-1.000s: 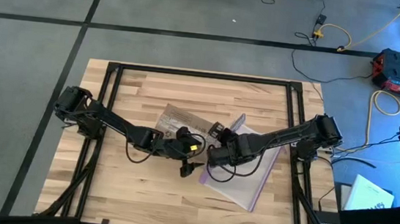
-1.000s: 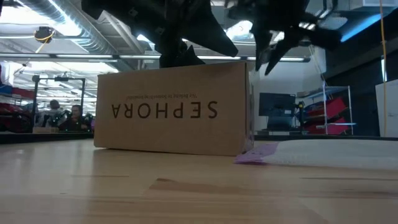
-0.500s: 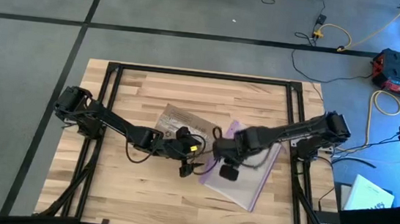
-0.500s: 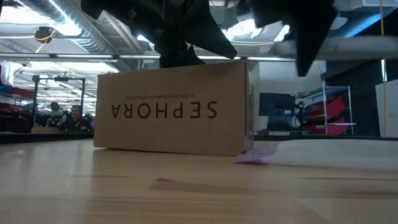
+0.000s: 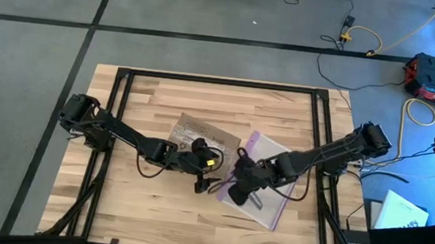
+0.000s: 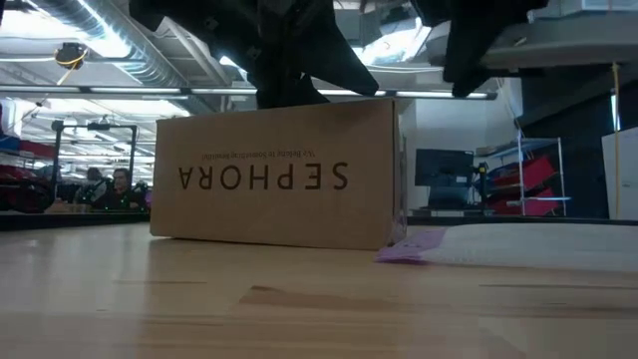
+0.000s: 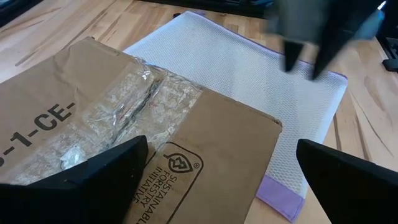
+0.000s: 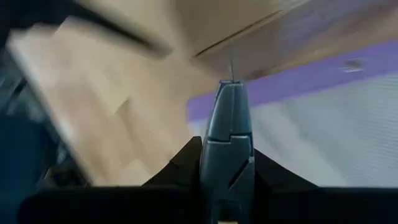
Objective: Unpack boxes
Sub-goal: Open the cardboard box using the cutter
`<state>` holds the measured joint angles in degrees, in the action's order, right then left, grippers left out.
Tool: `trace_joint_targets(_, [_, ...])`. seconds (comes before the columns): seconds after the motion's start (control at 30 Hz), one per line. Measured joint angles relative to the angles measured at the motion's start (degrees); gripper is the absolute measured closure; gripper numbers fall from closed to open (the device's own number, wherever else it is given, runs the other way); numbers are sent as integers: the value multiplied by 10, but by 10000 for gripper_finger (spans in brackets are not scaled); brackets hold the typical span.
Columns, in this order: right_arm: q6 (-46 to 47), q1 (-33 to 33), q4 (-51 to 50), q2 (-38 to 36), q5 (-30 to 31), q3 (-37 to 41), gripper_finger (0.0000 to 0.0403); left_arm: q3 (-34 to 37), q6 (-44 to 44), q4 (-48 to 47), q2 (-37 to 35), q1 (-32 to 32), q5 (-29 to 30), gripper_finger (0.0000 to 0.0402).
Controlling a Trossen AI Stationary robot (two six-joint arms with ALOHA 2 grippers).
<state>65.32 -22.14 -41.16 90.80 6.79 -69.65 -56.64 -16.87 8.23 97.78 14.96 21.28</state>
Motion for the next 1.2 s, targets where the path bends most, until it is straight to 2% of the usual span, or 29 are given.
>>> trace_joint_targets(0.13, [29, 8, -3, -1, 8, 0, 352, 0, 6, 0, 0, 3, 0, 2])
trace_joint_targets(0.3, [39, 40, 116, -18, -82, 56, 352, 0, 11, -1, 0, 6, 1, 2])
trace_joint_targets(0.4, [77, 63, 214, -61, -136, 121, 352, 0, 18, -2, 0, 6, 1, 2])
trace_joint_targets(0.6, [150, 101, 240, -162, -175, 195, 352, 0, 19, -1, 0, 6, 1, 2])
trace_joint_targets(0.97, [204, 163, 290, -117, -311, 197, 352, 0, 38, -1, 0, 2, -1, 2])
trace_joint_targets(1.2, [307, 174, 325, -113, -323, 197, 352, 0, 43, 0, 0, 2, -1, 2])
